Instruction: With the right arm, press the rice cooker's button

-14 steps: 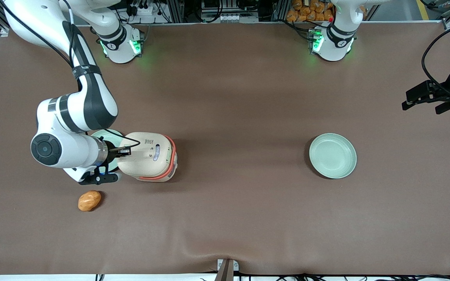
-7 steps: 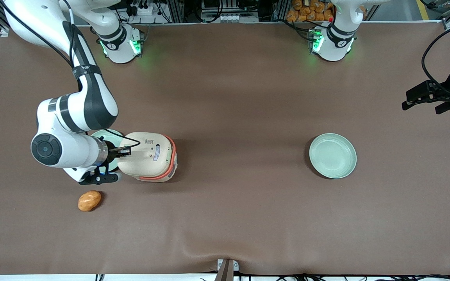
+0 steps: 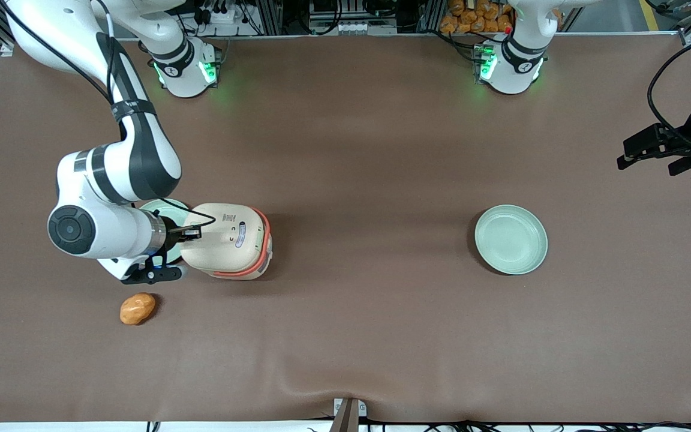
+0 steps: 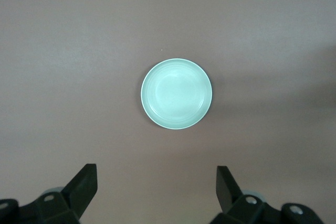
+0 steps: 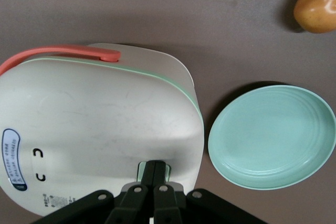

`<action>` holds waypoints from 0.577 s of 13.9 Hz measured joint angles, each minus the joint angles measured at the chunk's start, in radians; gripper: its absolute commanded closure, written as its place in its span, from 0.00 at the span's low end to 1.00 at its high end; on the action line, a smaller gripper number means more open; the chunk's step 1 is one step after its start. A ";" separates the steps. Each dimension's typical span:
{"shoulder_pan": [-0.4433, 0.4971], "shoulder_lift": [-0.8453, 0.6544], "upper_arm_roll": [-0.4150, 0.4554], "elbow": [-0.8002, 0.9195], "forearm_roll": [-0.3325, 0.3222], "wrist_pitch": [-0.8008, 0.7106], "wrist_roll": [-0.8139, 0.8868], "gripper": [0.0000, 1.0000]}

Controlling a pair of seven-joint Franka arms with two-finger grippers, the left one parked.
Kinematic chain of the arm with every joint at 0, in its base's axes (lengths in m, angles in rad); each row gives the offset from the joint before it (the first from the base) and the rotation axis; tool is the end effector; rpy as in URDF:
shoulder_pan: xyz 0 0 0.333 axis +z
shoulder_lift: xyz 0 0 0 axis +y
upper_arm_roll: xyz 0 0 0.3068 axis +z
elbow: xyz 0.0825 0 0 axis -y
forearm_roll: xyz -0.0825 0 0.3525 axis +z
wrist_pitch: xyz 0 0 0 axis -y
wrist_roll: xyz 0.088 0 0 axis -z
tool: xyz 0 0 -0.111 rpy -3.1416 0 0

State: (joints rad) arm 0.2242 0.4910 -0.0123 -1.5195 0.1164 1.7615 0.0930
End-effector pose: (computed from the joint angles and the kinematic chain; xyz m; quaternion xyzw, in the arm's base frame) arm 0.6131 0.1440 0.3605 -0.9901 -0.0412 0.1304 0.0329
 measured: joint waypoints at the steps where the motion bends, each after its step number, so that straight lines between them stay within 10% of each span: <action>1: 0.000 0.002 0.000 0.003 0.000 -0.003 0.000 1.00; 8: 0.000 0.013 0.000 0.023 -0.001 -0.024 0.000 1.00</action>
State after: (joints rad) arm 0.2244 0.5041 -0.0123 -1.4960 0.1153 1.7379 0.0930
